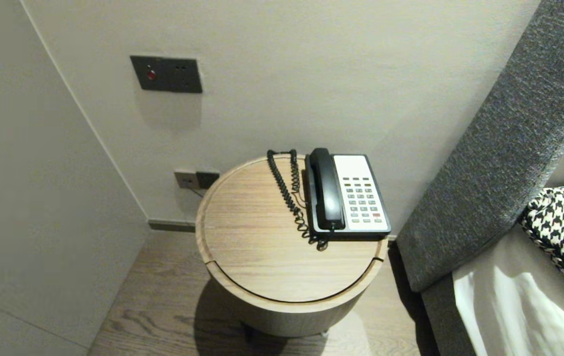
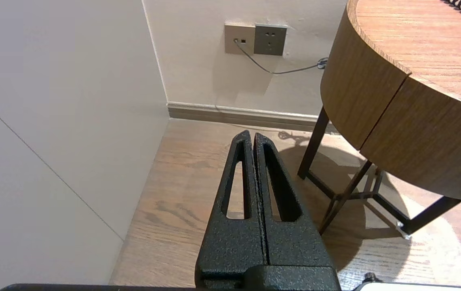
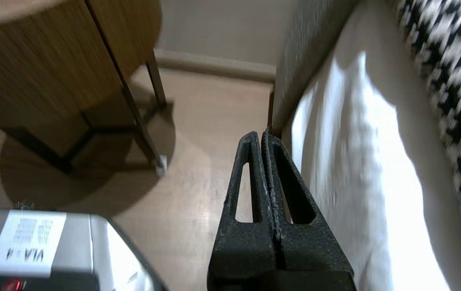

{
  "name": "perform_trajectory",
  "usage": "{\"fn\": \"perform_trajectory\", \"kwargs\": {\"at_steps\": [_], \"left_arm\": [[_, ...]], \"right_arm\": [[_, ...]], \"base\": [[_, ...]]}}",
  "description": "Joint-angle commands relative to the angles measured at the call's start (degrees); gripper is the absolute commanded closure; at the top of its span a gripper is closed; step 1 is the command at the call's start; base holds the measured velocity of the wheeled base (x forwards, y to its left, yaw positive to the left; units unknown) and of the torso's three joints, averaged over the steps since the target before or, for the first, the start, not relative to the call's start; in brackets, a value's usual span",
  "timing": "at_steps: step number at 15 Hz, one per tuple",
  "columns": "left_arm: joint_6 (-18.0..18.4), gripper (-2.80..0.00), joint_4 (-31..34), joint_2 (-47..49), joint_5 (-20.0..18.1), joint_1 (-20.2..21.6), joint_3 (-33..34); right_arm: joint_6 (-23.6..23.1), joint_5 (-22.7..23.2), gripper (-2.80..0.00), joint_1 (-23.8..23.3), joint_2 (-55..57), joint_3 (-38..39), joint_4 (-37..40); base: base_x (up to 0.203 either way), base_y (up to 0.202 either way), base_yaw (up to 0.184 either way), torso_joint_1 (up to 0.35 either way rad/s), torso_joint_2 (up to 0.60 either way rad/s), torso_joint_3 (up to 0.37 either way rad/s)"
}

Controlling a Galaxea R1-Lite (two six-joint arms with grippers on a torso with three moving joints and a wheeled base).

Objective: Open the nightstand drawer

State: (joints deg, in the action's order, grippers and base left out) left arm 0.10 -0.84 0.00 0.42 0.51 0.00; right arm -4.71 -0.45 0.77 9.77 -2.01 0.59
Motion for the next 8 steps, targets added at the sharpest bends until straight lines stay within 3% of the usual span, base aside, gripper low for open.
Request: {"fn": "perform_trajectory", "kwargs": {"at_steps": [1, 8], "left_arm": [[-0.01, 0.0, -0.01, -0.09, 0.02, 0.02, 0.0], [-0.01, 0.0, -0.04, -0.09, 0.02, 0.02, 0.0]], "right_arm": [[-0.37, 1.04, 0.0, -0.19, -7.05, 1.25, 0.35], [1.11, 1.59, 0.0, -0.06, -9.51, 2.01, 0.11]], "base": [[0.0, 0.0, 0.0, 0.0, 0.0, 0.0], [0.0, 0.0, 0.0, 0.0, 0.0, 0.0]]}}
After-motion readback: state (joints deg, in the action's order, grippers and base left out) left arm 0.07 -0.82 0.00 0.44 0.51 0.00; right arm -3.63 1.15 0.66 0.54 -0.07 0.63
